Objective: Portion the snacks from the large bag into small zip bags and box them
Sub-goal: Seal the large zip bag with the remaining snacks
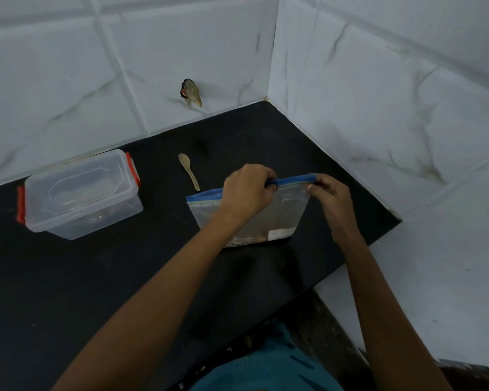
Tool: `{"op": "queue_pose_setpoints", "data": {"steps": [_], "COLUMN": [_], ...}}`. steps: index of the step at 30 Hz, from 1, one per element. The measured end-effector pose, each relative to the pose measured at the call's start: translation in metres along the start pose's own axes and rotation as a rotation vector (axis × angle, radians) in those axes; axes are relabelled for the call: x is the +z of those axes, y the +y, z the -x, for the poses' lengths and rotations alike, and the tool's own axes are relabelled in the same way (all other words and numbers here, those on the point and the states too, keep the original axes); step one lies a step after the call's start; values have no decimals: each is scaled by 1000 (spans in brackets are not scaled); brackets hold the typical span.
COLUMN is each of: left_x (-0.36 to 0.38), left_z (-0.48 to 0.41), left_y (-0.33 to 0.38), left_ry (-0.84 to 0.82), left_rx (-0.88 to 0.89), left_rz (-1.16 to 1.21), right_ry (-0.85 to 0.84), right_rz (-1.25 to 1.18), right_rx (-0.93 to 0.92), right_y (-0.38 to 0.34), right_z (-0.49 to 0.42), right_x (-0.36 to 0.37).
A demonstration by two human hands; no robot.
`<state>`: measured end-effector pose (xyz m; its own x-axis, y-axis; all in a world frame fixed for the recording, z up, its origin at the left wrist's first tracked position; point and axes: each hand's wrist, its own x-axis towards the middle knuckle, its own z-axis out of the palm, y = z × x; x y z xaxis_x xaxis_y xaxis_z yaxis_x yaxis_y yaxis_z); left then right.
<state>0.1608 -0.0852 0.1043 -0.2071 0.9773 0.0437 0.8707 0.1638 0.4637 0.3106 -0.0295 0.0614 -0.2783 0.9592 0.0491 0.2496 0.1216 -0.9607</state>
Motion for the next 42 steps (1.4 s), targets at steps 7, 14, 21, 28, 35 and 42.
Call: {"op": "queue_pose_setpoints", "data": {"steps": [7,14,21,28,35,42], "left_x": [1,-7,-10,-10,-17,-21], "left_z": [-1,6,14,11,19,23], "left_y": [-1,-10,-22,-19,-31,-42], "left_ry": [-43,-69,13,9,-18,28], "left_rx": [72,69,-26,-33,-7,-90], "left_rz": [-20,-8,-45,17,12,66], "right_ry": [-35,-39,-74,-155,-181,-298], "right_rz": [426,554,656,865,868,824], "right_rx": [-386,-396,-299,-454,-411,-311], "right_y": [1,-8,-13,-31,-35,-40], "right_z": [-10,-12,-10,-9,-8,-13], "right_x": [5,9,9,22,28,30]}}
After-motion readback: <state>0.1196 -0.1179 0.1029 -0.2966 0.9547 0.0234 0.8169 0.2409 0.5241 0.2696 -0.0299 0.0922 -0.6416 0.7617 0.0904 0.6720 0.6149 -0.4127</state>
